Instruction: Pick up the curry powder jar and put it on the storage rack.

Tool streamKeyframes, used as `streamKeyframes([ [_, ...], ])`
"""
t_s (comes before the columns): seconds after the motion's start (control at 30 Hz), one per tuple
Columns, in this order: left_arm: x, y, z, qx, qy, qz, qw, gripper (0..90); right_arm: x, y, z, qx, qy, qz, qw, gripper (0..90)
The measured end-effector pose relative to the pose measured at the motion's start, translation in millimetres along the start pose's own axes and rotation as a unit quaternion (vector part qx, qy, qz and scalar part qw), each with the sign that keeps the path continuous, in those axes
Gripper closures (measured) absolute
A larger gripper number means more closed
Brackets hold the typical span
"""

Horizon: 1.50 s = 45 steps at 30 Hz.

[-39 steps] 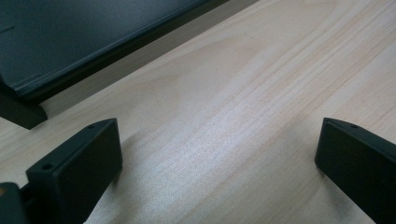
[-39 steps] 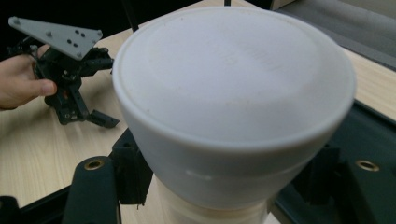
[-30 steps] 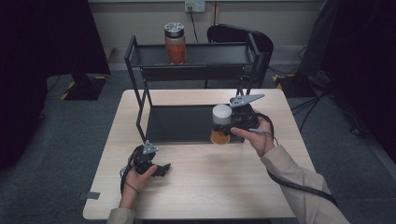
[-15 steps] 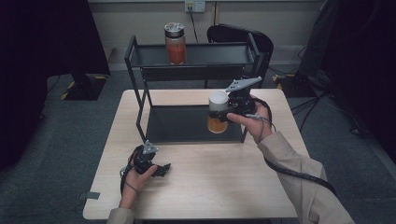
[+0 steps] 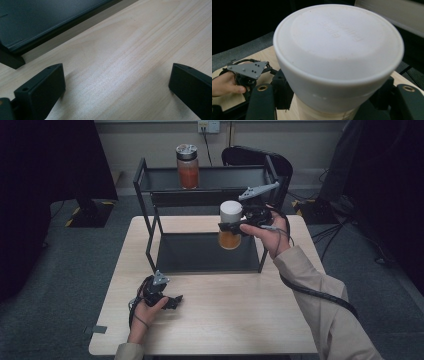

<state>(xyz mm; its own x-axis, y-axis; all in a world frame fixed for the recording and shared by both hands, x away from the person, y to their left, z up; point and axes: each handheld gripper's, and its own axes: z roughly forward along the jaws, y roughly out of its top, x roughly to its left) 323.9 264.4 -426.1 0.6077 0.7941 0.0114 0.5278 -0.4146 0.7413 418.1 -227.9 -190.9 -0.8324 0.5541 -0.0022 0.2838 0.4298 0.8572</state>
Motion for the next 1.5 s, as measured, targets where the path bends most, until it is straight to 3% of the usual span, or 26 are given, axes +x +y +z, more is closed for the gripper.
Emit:
streamKeyframes([
  [0.23,0.0,0.2,-0.1,0.001,0.0,0.0,1.0,0.0,2.9,25.4,-5.7,0.003,-0.007,-0.008,0.9999,34.3],
  [1.4,0.0,0.3,-0.1,0.001,0.0,0.001,1.0,0.0,6.3,111.8,-24.5,-0.003,-0.013,-0.012,0.9998,34.4],
  [1.5,0.0,0.3,-0.1,0.001,0.0,0.001,1.0,0.0,9.0,120.1,-24.9,0.001,-0.023,-0.019,0.9996,34.4],
])
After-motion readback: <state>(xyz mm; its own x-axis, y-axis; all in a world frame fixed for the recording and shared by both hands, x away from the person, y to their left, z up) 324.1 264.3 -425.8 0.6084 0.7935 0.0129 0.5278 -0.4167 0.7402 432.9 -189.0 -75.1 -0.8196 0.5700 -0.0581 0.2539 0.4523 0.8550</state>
